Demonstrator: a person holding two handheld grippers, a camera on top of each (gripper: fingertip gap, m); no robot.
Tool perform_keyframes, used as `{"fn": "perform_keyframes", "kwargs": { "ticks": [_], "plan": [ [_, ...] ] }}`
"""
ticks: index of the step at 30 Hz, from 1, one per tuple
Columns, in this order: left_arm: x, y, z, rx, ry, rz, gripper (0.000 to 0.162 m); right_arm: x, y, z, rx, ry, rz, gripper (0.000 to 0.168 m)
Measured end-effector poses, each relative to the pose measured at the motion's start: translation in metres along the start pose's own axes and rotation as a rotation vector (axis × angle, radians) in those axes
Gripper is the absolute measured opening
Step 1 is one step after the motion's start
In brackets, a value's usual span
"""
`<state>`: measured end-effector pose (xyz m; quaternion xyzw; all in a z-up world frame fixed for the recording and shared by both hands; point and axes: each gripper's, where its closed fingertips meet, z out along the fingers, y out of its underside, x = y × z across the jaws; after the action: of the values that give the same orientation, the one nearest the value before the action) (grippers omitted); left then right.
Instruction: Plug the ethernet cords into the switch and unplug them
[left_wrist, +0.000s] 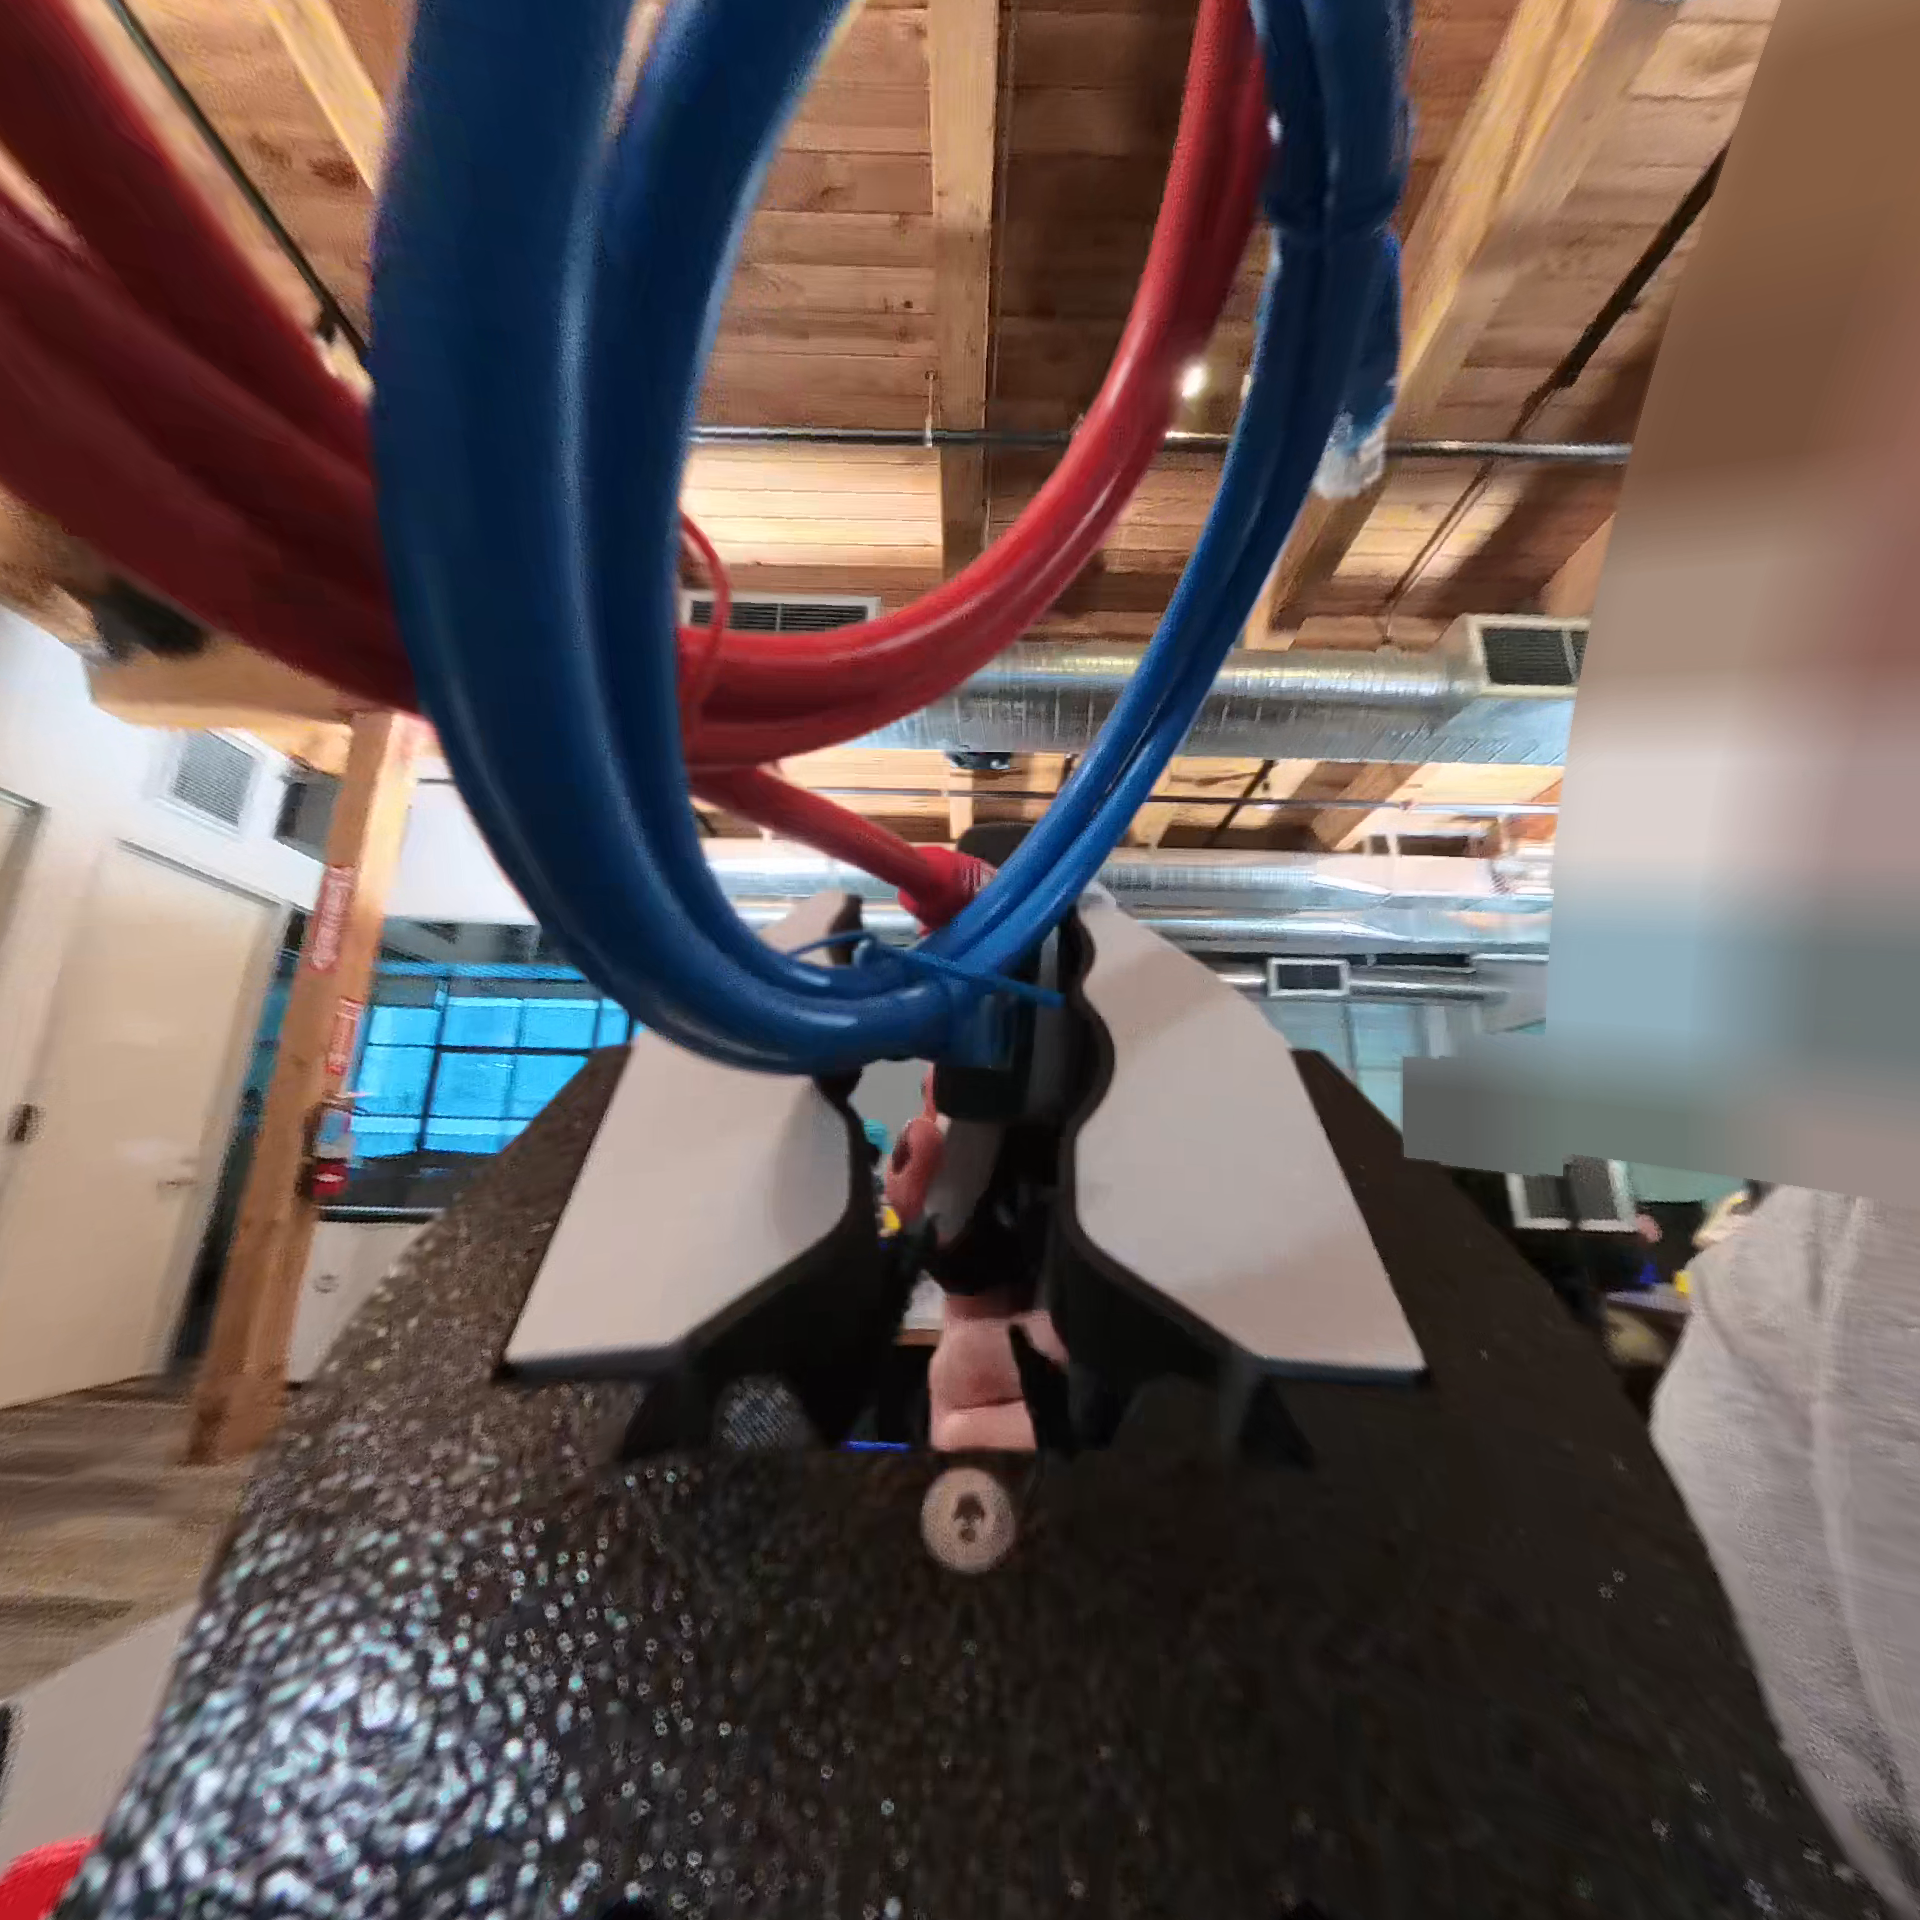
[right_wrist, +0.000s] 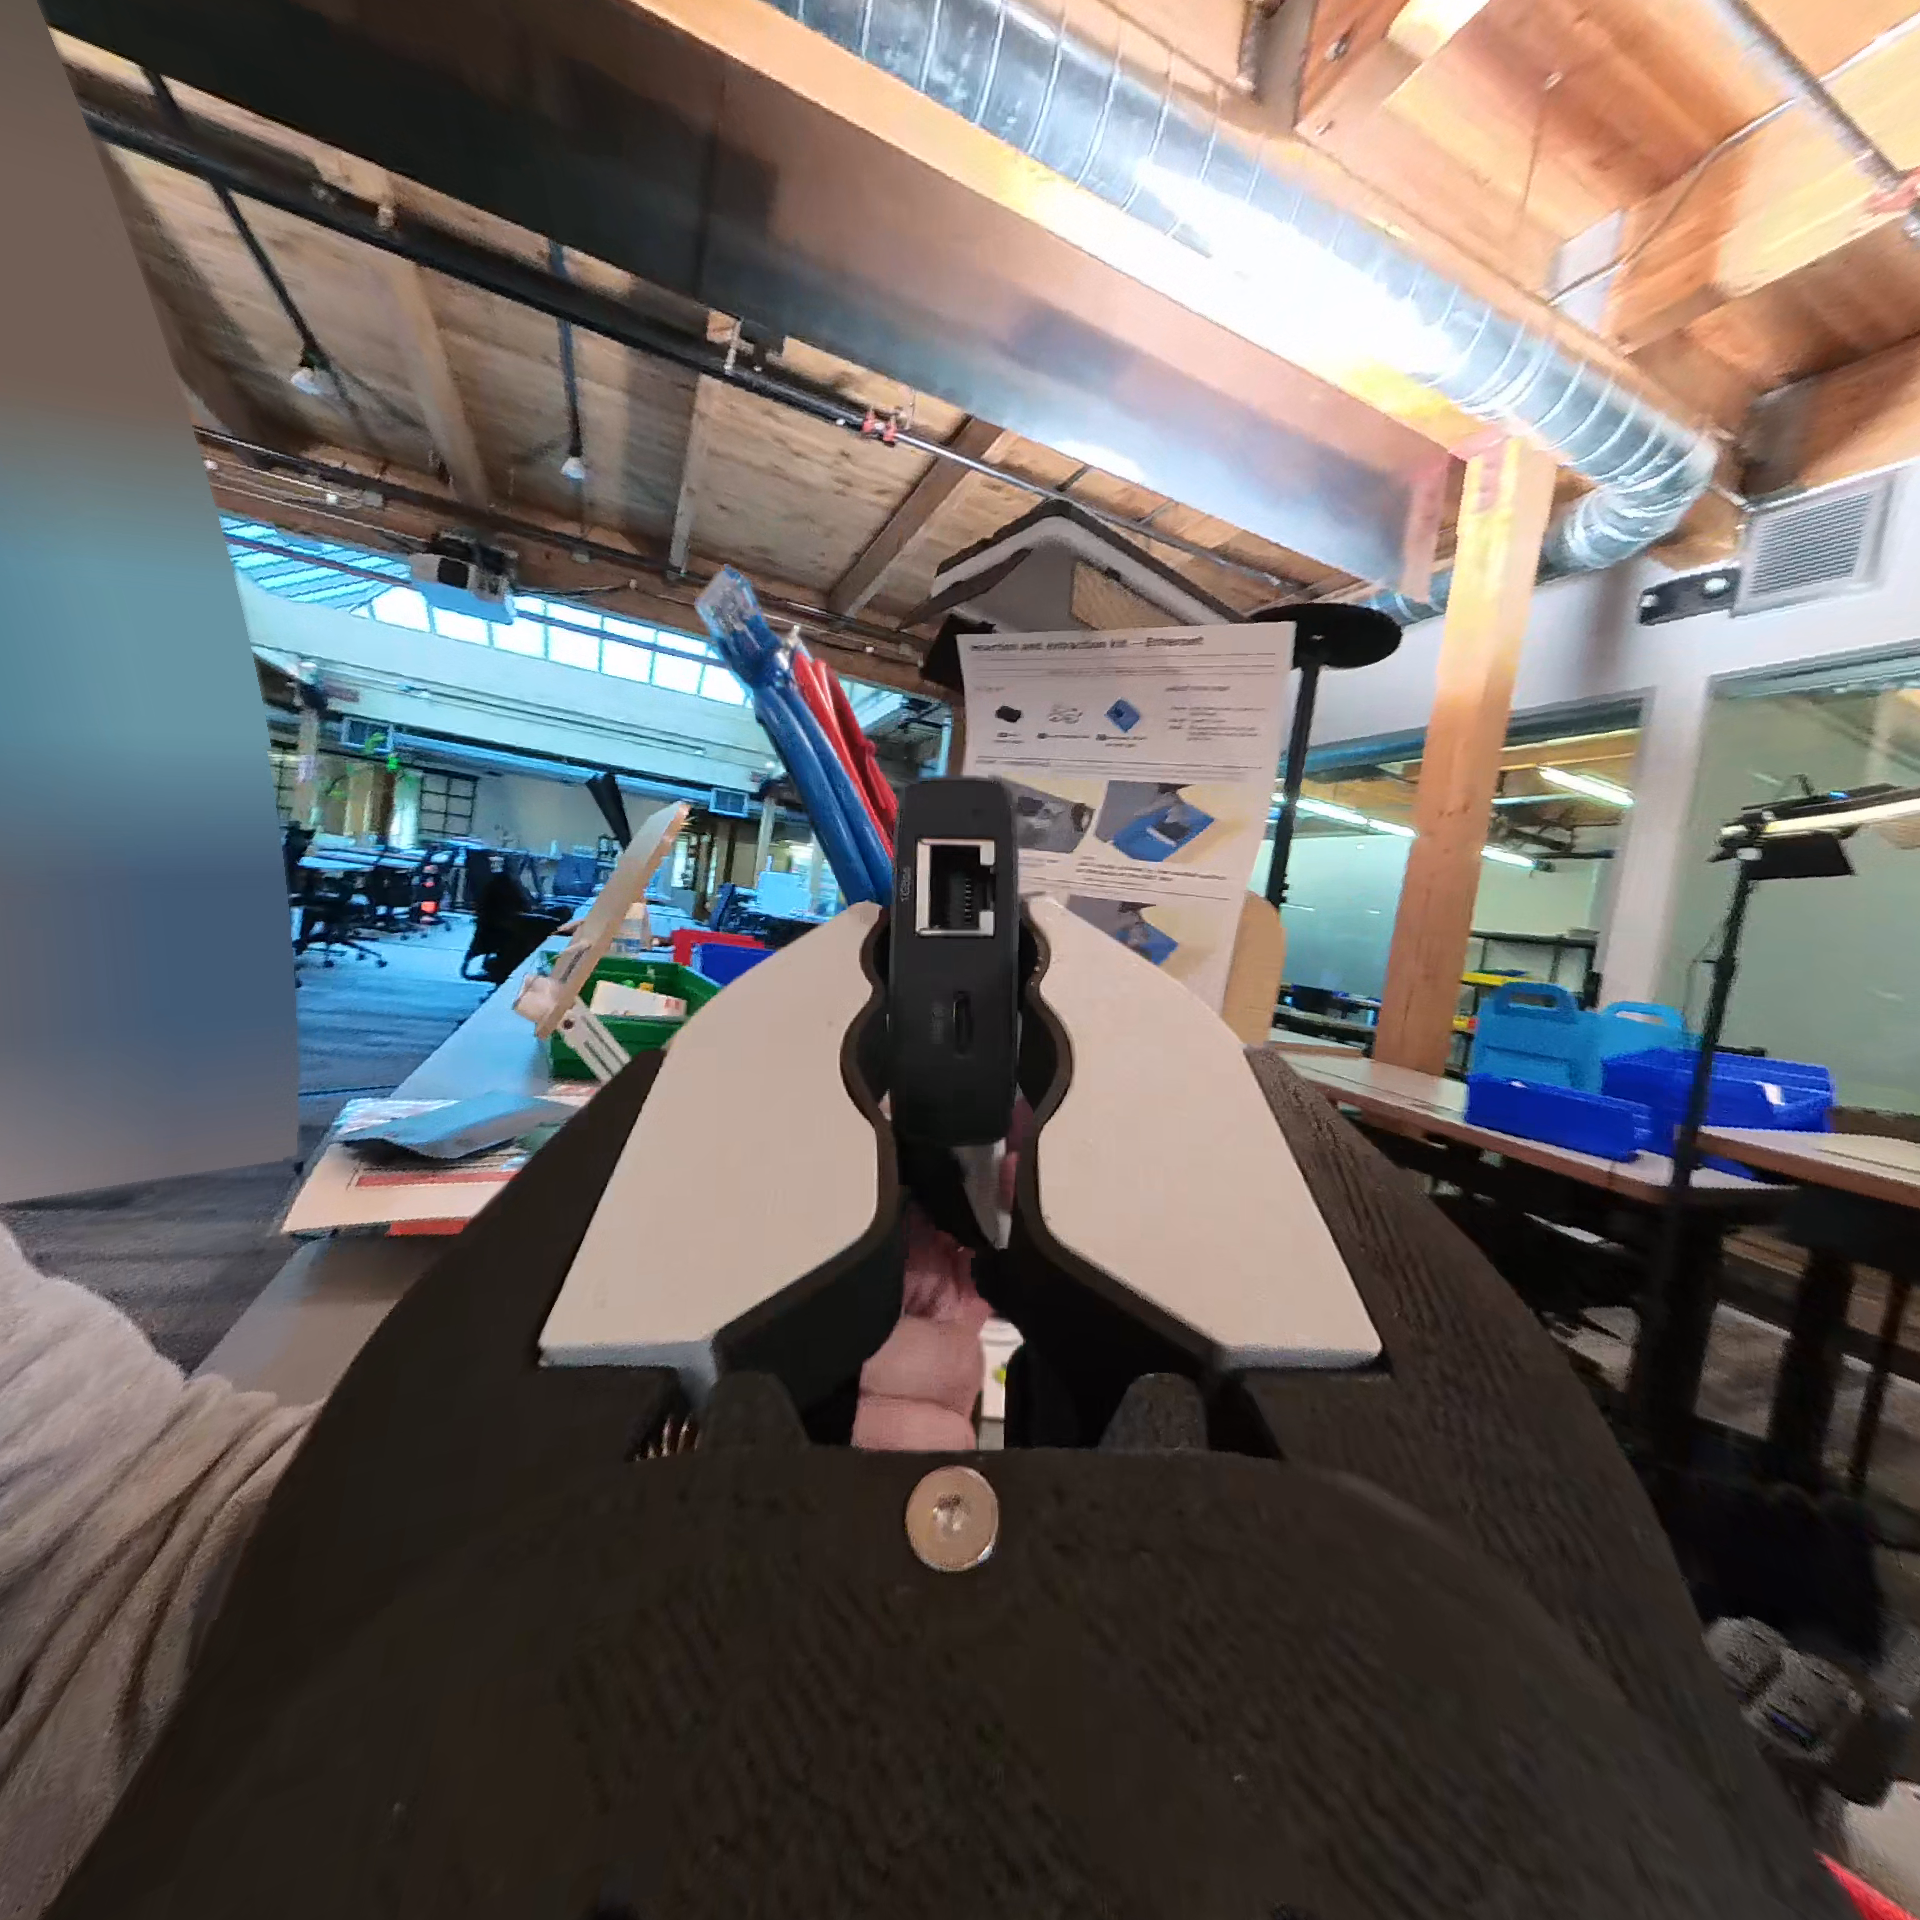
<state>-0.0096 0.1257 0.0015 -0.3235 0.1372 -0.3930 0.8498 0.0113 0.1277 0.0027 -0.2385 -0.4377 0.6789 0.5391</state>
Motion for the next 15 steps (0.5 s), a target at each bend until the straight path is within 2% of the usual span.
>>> {"fn": "perform_keyframes", "kwargs": {
  "ticks": [3,6,10,15],
  "plan": [
    [0.004,0.002,0.0,-0.084,0.037,0.048,0.025,0.001,0.005,-0.003,-0.058,-0.03,0.0,0.019],
    [0.006,0.016,-0.002,-0.275,0.06,0.133,0.021,0.007,0.014,-0.018,-0.194,-0.064,-0.019,0.021],
    [0.004,0.032,-0.016,-0.517,0.086,0.316,0.02,0.015,0.017,-0.042,-0.347,-0.031,-0.137,0.032],
    [0.015,0.037,-0.025,-0.594,0.178,0.329,0.02,0.002,0.05,-0.059,-0.629,-0.086,-0.26,0.04]
  ]
}}
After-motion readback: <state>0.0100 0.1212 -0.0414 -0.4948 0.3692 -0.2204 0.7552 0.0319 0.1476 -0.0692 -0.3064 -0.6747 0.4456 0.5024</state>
